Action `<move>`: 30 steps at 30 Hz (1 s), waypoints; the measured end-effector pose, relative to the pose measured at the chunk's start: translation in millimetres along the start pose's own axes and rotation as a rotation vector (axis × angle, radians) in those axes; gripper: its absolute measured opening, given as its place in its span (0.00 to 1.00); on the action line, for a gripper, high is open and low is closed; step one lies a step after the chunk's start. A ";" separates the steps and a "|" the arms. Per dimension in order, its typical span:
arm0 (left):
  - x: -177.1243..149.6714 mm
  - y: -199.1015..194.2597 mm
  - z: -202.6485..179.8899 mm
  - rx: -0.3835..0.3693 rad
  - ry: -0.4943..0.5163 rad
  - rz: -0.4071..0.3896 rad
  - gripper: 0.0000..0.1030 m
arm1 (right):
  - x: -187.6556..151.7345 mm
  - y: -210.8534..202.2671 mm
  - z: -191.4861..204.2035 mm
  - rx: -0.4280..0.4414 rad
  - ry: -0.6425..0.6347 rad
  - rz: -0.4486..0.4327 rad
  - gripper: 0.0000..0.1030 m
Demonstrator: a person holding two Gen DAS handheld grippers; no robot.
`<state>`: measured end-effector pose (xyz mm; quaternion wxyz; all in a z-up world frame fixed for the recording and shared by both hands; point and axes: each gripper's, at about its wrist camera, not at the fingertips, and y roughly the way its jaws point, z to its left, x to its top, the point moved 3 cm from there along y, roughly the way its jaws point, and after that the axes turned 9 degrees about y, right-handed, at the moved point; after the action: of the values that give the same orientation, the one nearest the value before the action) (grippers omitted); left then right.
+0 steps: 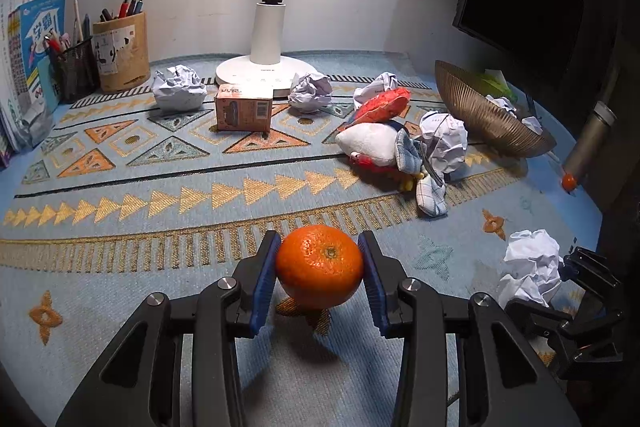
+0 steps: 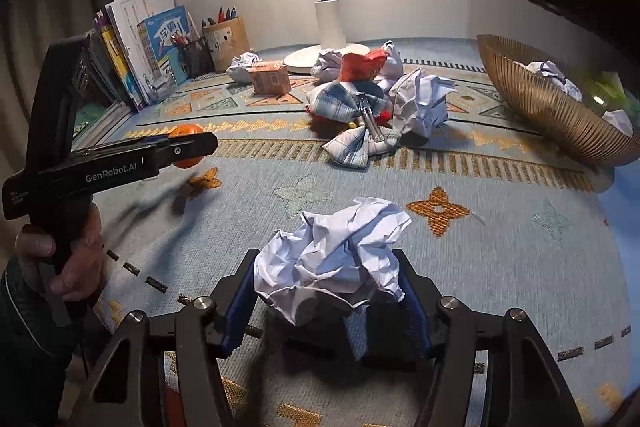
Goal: Organize objects
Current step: 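Carry the orange and paper ball to the woven bowl and open both grippers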
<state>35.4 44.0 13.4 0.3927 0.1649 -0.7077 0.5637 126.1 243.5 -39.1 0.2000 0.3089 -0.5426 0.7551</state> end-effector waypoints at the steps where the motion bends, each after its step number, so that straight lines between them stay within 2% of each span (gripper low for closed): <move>1: 2.8 -0.7 -2.0 -0.009 -0.002 0.000 0.36 | 3.3 -5.2 -2.4 0.001 0.004 -0.012 0.59; 4: 23.6 -8.2 -14.8 -0.040 0.014 -0.023 0.36 | 20.7 -27.6 -15.1 -0.007 0.024 -0.073 0.59; 7: 61.6 -17.0 -35.6 -0.080 0.051 -0.076 0.36 | 48.6 -56.4 -39.1 -0.036 0.056 -0.162 0.59; 9: 91.1 -17.1 -51.8 -0.110 0.078 -0.101 0.36 | 70.1 -74.8 -59.6 -0.086 0.083 -0.224 0.59; 12: 135.4 -6.0 -80.3 -0.154 0.112 -0.124 0.36 | 106.4 -94.4 -99.4 -0.153 0.164 -0.293 0.60; 15: 174.8 18.8 -110.8 -0.221 0.127 -0.120 0.36 | 140.2 -105.2 -141.4 -0.149 0.291 -0.342 0.60; 18: 204.0 56.8 -136.8 -0.266 0.109 -0.077 0.36 | 166.4 -101.5 -176.4 -0.163 0.401 -0.352 0.60; 20: 215.3 83.3 -152.4 -0.291 0.098 -0.041 0.36 | 179.0 -90.0 -194.3 -0.149 0.455 -0.326 0.60; 22: 221.2 104.5 -165.2 -0.305 0.093 -0.019 0.36 | 187.5 -77.2 -208.2 -0.123 0.497 -0.295 0.60; 25: 224.7 128.8 -177.9 -0.307 0.087 0.006 0.36 | 193.5 -59.8 -220.0 -0.130 0.529 -0.261 0.62; 26: 225.0 133.6 -180.2 -0.303 0.082 0.008 0.39 | 194.9 -55.6 -223.1 -0.128 0.539 -0.255 0.63; 27: 225.5 137.7 -182.2 -0.304 0.081 0.007 0.46 | 196.3 -51.8 -225.6 -0.127 0.544 -0.249 0.65; 29: 226.8 143.7 -184.1 -0.329 0.074 0.013 0.55 | 198.3 -43.2 -230.0 -0.138 0.541 -0.228 0.75; 30: 226.6 146.3 -183.5 -0.339 0.063 0.026 0.69 | 198.4 -38.3 -233.0 -0.144 0.538 -0.210 0.78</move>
<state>-140.0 307.0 94.0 0.4297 0.0693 -0.7821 0.4460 -52.3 469.2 71.9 0.4352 0.1372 -0.4872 0.7446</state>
